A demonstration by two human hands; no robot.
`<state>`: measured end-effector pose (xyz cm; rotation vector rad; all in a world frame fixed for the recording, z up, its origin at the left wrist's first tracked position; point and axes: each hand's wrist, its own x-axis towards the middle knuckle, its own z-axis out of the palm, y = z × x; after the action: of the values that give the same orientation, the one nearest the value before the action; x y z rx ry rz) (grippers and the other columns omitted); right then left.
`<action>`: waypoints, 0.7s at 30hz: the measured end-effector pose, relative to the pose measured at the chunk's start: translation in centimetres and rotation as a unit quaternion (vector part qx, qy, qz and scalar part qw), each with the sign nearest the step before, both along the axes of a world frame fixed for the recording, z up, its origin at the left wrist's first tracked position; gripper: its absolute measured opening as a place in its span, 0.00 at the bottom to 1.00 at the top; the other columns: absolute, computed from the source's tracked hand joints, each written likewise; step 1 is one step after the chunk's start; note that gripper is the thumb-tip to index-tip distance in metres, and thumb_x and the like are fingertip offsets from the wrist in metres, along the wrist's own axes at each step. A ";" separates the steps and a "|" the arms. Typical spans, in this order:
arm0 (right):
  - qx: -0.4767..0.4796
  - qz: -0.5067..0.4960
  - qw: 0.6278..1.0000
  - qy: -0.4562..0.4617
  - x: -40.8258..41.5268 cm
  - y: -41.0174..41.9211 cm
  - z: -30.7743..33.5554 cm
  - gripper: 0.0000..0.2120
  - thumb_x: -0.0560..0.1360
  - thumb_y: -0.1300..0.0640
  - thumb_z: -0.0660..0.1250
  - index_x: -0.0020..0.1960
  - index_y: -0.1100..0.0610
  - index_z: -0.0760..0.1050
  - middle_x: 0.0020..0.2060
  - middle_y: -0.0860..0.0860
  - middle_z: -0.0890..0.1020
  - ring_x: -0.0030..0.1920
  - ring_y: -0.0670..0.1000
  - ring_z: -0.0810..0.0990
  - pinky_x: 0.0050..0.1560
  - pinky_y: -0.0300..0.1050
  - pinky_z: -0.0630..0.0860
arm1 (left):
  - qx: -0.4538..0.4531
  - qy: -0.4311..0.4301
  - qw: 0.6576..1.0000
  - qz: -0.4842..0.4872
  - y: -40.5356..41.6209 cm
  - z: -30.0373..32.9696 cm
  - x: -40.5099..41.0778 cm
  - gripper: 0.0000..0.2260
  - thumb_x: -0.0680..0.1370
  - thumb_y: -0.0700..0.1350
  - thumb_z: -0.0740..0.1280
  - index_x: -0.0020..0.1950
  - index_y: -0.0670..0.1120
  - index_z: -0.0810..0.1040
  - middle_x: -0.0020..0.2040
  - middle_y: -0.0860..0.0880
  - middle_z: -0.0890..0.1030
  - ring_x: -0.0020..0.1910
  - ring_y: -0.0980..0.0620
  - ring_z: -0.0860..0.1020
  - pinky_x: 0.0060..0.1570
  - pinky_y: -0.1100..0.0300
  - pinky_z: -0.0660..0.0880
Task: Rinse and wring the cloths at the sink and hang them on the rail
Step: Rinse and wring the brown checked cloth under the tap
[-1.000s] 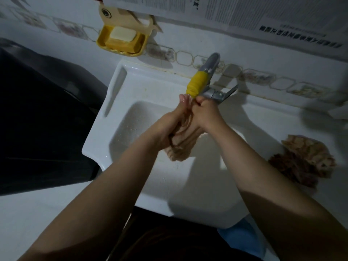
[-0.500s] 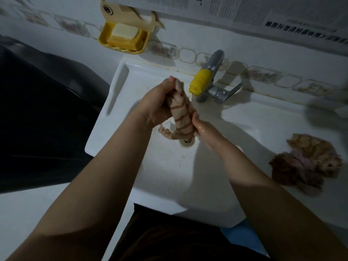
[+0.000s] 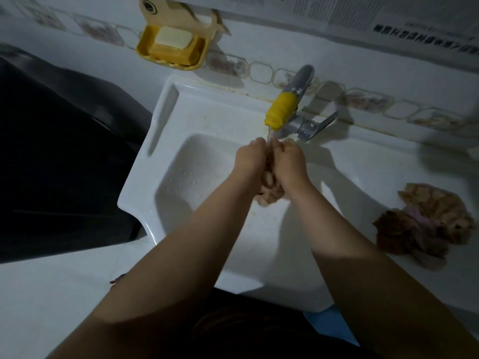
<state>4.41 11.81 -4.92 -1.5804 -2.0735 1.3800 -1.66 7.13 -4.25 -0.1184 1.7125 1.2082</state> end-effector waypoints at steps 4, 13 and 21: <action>0.041 0.086 0.995 -0.026 -0.3 -2.7 0.3 0.20 0.82 0.46 0.52 0.41 0.56 0.75 0.36 0.55 0.77 0.39 0.56 0.76 0.40 0.47 0.69 | -0.019 0.018 0.999 0.044 -0.4 0.0 -1.5 0.12 0.79 0.43 0.56 0.35 0.46 0.66 0.31 0.48 0.69 0.26 0.52 0.68 0.23 0.66 0.65; 0.112 0.084 0.989 -0.038 -0.8 -2.1 0.2 0.23 0.82 0.47 0.52 0.47 0.61 0.79 0.45 0.61 0.82 0.47 0.60 0.80 0.42 0.48 0.70 | -0.033 -0.037 0.996 0.074 -0.1 1.1 -2.0 0.12 0.76 0.40 0.57 0.31 0.43 0.65 0.25 0.44 0.67 0.22 0.47 0.67 0.25 0.64 0.65; 0.162 0.091 0.982 -0.030 -0.3 -3.1 0.4 0.23 0.82 0.47 0.51 0.42 0.60 0.78 0.40 0.59 0.82 0.44 0.59 0.79 0.39 0.44 0.64 | -0.015 -0.011 0.998 0.066 0.0 0.4 -2.1 0.13 0.80 0.43 0.57 0.35 0.43 0.69 0.33 0.44 0.71 0.33 0.47 0.72 0.33 0.58 0.70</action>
<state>4.12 8.75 -4.50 -1.3420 -2.3840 0.9850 -3.73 7.13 -3.85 -0.2651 1.7258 1.2740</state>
